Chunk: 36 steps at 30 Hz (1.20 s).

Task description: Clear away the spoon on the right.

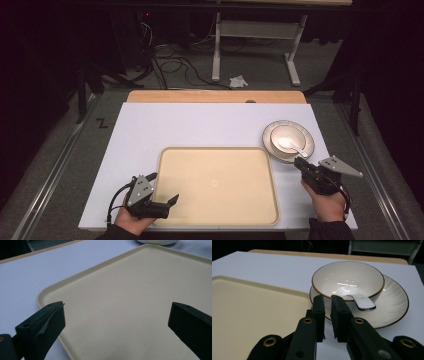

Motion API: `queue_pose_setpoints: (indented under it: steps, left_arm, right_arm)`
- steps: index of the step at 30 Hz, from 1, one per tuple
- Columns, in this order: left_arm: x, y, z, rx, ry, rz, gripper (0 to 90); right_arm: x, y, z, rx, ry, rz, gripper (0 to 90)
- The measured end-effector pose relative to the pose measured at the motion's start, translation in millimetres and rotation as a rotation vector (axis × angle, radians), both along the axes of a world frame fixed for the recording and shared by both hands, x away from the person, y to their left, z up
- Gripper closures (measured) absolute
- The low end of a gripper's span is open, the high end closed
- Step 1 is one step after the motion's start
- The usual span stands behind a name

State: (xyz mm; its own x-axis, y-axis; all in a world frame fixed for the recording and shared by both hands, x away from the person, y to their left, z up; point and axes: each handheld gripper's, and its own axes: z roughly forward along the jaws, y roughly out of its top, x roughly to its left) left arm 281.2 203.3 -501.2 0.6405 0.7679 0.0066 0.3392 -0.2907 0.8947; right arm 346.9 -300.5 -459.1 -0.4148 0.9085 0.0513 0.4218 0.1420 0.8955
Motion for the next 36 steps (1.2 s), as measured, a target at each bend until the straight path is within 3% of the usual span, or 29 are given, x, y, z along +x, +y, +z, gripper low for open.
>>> queue_pose_setpoints:
  steps: [5, 14, 22, 29, 32, 36]
  left_arm:
    - [-0.2, -0.3, 0.1, -0.002, -0.001, 0.001, 1.7]
    - [0.6, -0.3, -0.3, 0.004, 0.001, -0.001, 1.7]
    - [0.9, -1.6, -0.9, 0.007, 0.003, -0.005, 1.7]
    - [0.3, -1.0, -1.7, 0.011, 0.010, -0.001, 1.7]
    - [-0.2, -0.3, -1.5, 0.008, 0.009, 0.001, 1.7]
    - [0.6, -1.1, -1.5, 0.010, 0.009, -0.002, 1.8]
  right_arm:
    - [-3.6, -3.0, 8.2, 0.004, -0.040, -0.018, 74.9]
    - [0.0, -24.0, 10.2, 0.066, -0.048, -0.103, 64.1]
    - [10.9, -30.3, 6.7, 0.142, -0.018, -0.136, 57.2]
    - [30.4, -19.1, 15.6, 0.206, -0.001, -0.177, 54.3]
    - [31.9, -17.3, 11.7, 0.199, 0.005, -0.192, 53.2]
    - [28.1, -30.1, -3.6, 0.255, 0.049, -0.195, 51.1]
